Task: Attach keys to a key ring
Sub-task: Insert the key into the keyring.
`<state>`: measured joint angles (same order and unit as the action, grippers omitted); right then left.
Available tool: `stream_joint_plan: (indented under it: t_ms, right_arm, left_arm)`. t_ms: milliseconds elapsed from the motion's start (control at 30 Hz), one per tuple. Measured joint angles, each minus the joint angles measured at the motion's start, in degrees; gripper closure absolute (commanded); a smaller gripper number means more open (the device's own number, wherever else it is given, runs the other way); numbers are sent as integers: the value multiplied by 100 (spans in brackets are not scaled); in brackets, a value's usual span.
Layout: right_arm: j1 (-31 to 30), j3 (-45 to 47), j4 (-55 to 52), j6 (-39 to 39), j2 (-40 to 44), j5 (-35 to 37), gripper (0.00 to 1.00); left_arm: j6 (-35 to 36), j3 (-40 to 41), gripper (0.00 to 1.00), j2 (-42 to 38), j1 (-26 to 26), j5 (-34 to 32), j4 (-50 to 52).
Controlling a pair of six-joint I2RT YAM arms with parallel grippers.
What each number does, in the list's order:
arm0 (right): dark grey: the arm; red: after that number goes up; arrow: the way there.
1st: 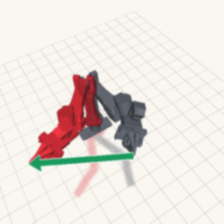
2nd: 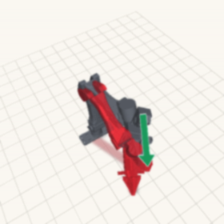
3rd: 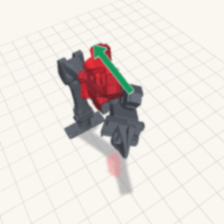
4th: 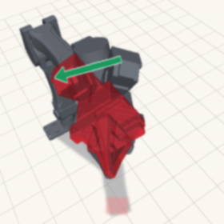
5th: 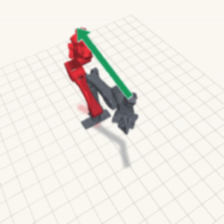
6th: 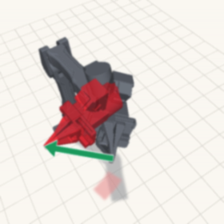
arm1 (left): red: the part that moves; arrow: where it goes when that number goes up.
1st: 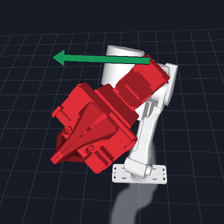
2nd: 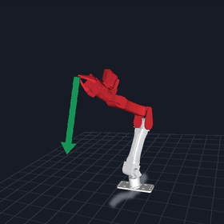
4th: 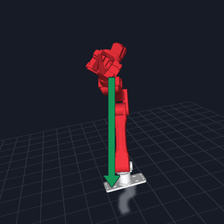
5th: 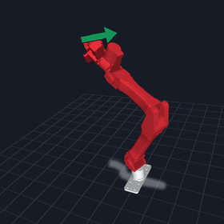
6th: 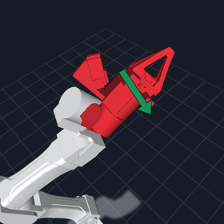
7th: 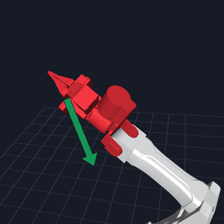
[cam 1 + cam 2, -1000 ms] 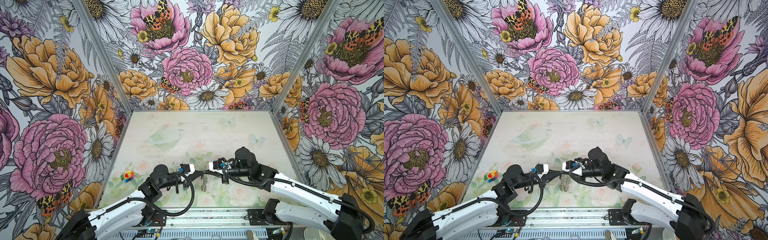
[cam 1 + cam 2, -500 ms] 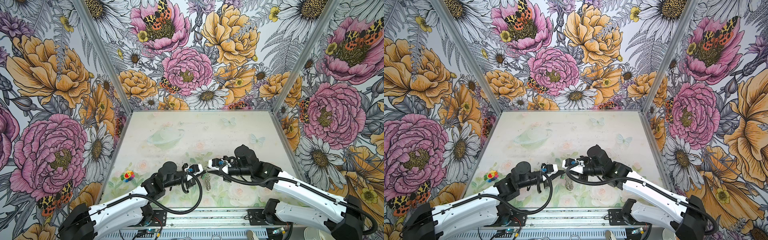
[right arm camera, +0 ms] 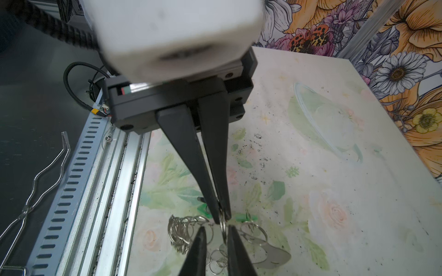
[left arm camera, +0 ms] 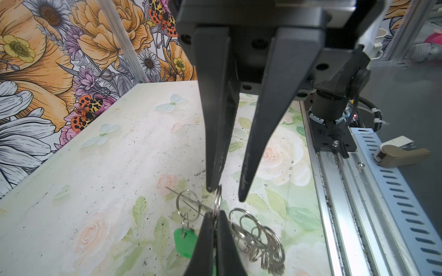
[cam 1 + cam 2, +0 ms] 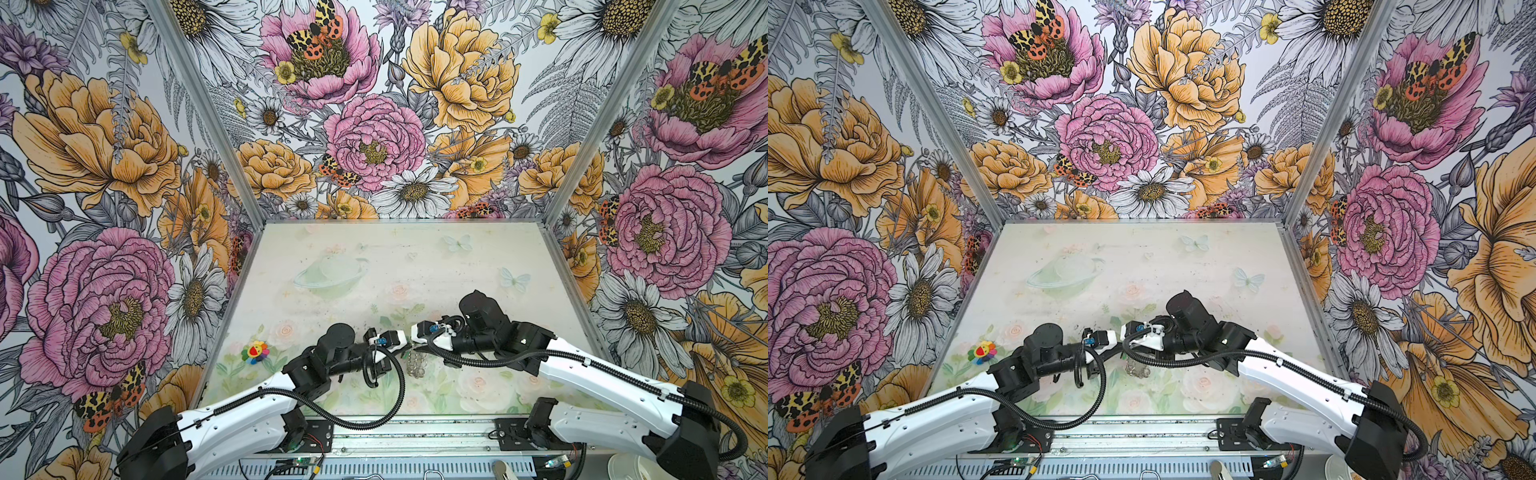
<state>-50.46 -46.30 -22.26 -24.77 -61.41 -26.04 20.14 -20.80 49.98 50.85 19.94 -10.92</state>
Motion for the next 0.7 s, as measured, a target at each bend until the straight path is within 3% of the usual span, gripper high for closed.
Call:
stream_joint_plan:
  t_ms: [400,567,633,700]
  right_arm:
    - [-26,-59,-26,-28,-146,35,89]
    - [-26,-61,-22,-63,-175,57,100]
    - [-26,-79,-35,-70,-179,76,100]
    - [-26,-105,-70,-63,-192,83,100]
  left_arm:
    - [-4,0,100,-24,0,68,2]
    - [-20,0,100,-48,0,94,4]
    - [-22,0,100,-48,-2,105,2]
    - [-22,0,95,-48,-2,105,2]
